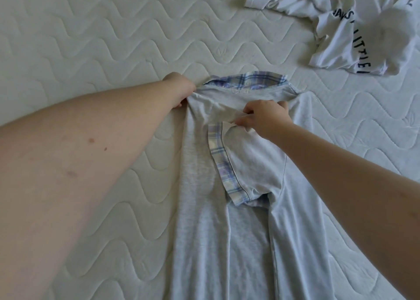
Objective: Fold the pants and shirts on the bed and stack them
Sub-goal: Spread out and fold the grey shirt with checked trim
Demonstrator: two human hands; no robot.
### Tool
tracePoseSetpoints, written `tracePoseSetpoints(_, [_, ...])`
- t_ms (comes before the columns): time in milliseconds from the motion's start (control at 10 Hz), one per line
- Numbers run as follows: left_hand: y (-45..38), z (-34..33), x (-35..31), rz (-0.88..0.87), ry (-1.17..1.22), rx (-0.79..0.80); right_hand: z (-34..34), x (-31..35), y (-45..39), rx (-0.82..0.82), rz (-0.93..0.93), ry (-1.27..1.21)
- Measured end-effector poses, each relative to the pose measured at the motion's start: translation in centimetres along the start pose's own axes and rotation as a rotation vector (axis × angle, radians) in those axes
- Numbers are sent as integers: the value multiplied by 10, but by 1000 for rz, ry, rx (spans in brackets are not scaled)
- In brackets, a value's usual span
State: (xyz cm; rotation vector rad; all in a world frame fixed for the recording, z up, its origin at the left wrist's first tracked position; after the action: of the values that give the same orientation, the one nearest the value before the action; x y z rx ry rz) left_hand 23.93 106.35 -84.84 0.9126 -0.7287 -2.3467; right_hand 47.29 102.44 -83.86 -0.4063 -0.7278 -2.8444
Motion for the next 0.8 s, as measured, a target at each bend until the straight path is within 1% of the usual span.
tracePoseSetpoints(100, [-1, -1, -3, 26, -89, -93, -2, -2, 4, -37, -22, 55])
tracePoseSetpoints(200, [-2, 8, -17, -72, -224, -316, -5, -3, 10, -134, 23, 34])
tracePoseSetpoints(300, [6, -3, -50, -444, -459, -341, 5, -11, 14, -320, 47, -102])
tracePoseSetpoints(400, [13, -28, -75, -669, -613, -225, 20, -29, 10, -409, -22, -131])
tracePoseSetpoints(500, [16, -48, -88, -712, -618, -208, 32, -42, -8, -323, -39, -86])
tracePoseSetpoints(600, [23, -57, -94, -740, -531, -239, 38, -47, -30, -221, -14, 16])
tracePoseSetpoints(700, [30, -61, -96, -823, -570, -243, 48, -51, -37, -260, -7, 46])
tracePoseSetpoints(800, [24, -58, -91, -864, -672, -167, 58, -51, -37, -314, 62, 70])
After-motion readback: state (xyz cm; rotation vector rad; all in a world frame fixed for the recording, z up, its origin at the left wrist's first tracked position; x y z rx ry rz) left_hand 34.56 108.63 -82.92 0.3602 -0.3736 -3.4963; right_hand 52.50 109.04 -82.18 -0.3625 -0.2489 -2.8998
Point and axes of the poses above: each hand's wrist, its own y-axis away from the middle knuckle, its own z-axis out of the back of the hand, x = y × z, the point moved 6 cm from there along -y, towards the middle knuckle, and after that the axes turned 4 degrees about x, right-handed, at the moved point
